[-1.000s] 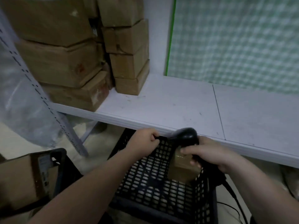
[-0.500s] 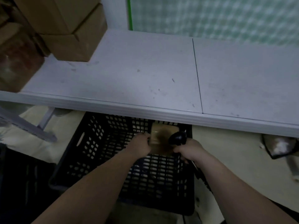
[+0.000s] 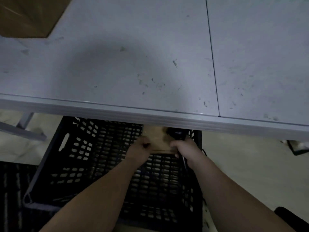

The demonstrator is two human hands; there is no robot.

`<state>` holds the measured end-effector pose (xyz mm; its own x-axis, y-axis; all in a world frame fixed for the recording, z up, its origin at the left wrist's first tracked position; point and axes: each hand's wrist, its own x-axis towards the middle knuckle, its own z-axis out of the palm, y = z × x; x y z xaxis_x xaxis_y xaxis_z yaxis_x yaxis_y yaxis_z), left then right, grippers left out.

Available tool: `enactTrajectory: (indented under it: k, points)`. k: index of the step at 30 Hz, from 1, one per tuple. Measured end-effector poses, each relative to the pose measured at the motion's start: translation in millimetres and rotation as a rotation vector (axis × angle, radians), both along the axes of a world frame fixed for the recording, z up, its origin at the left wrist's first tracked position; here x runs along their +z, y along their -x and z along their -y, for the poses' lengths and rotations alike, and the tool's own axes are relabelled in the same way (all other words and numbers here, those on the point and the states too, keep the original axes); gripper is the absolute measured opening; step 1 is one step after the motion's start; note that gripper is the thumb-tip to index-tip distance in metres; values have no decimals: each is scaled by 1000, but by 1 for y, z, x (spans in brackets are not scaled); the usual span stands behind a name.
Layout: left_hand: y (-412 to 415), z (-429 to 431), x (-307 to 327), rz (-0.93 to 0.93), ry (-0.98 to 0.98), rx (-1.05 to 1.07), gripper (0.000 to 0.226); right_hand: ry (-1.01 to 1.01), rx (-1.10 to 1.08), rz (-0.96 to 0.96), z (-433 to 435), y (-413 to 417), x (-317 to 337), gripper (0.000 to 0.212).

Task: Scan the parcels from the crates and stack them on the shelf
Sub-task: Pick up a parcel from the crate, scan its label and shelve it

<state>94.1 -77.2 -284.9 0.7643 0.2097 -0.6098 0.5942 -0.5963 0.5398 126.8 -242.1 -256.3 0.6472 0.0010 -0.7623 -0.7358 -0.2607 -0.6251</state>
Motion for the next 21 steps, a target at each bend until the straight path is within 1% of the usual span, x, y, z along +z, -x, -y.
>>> enactTrajectory:
  k: [1,3,5,7,8,9,11,13,15,18,21]
  points:
    - [1,0,-2,-25,66,130,40,-35,-14,-1,-1,1,0,43]
    - [3,-1,0,-60,192,405,52,-80,-24,11,-1,3,4,36]
    - [7,-6,1,-135,370,670,74,-114,-14,27,0,6,11,37]
    - [14,-11,8,-226,533,823,93,-144,17,38,1,12,21,39]
    - [19,-12,15,-261,608,864,93,-153,38,47,0,16,27,39]
    - [24,-13,22,-283,652,889,87,-154,58,59,-1,20,33,39]
    - [38,-19,31,-329,686,931,75,-157,86,88,-5,30,47,39]
    - [53,-25,43,-366,701,965,77,-177,116,109,-10,42,63,39]
    - [66,-32,61,-357,708,994,74,-200,157,132,-16,57,81,37]
    - [86,-47,88,-322,679,1033,60,-210,194,174,-24,79,105,36]
    - [106,-64,115,-280,737,1013,53,-265,200,198,-31,99,129,33]
